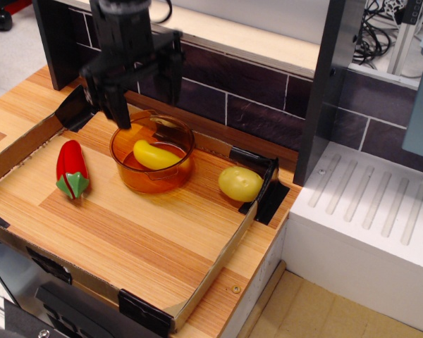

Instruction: Put banana in pot

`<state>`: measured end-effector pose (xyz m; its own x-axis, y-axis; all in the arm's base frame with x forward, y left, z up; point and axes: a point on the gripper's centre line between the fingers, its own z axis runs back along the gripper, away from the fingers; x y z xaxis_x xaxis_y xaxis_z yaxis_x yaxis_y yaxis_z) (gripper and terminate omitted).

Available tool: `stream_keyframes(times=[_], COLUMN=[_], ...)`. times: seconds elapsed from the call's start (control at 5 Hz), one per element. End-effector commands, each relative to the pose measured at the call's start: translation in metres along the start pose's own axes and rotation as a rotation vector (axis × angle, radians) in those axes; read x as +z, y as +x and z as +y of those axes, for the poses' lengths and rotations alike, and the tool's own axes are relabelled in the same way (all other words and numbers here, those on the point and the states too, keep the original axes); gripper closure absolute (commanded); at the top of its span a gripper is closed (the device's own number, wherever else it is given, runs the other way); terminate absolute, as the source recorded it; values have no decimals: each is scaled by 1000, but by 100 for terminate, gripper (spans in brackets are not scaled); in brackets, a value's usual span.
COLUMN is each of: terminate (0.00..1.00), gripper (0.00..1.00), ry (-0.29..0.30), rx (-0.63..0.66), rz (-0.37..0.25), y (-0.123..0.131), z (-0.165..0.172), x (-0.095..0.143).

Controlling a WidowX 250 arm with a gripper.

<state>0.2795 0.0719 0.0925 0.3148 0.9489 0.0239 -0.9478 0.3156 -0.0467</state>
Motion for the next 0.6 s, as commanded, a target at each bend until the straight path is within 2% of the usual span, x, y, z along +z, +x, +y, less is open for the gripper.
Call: stream_keyframes(times=[0.0, 0.2, 0.4], terminate=[0, 0, 100], gripper=[0, 0, 0], ry=[-38, -38, -38], rx=[-64, -64, -64], rz=[-35, -35, -35], y=[1, 1, 1], z=[1, 1, 1], x=[53, 53, 53])
